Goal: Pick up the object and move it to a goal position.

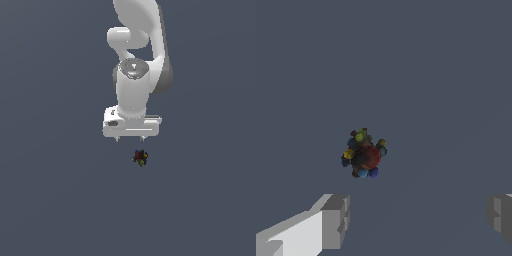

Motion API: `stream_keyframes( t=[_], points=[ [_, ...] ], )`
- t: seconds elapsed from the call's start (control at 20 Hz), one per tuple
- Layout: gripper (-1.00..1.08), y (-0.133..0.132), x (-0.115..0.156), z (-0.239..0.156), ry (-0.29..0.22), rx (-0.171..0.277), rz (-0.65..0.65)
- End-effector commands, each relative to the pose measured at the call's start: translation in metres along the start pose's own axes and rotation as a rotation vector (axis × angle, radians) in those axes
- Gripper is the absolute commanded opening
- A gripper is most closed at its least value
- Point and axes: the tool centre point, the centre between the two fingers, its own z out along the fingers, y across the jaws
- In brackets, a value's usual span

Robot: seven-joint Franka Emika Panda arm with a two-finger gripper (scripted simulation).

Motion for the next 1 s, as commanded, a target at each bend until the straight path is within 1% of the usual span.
stream_keyframes(
  t=[0.0, 0.5, 0.95],
  points=[
    [1.0, 0.0, 0.0, 0.0, 0.0, 0.0, 0.0],
    [1.0, 0.012, 0.006, 0.001, 0.007, 0.013, 0.007],
    [1.0, 0.006, 0.006, 0.007, 0.004, 0.014, 0.037]
  ],
)
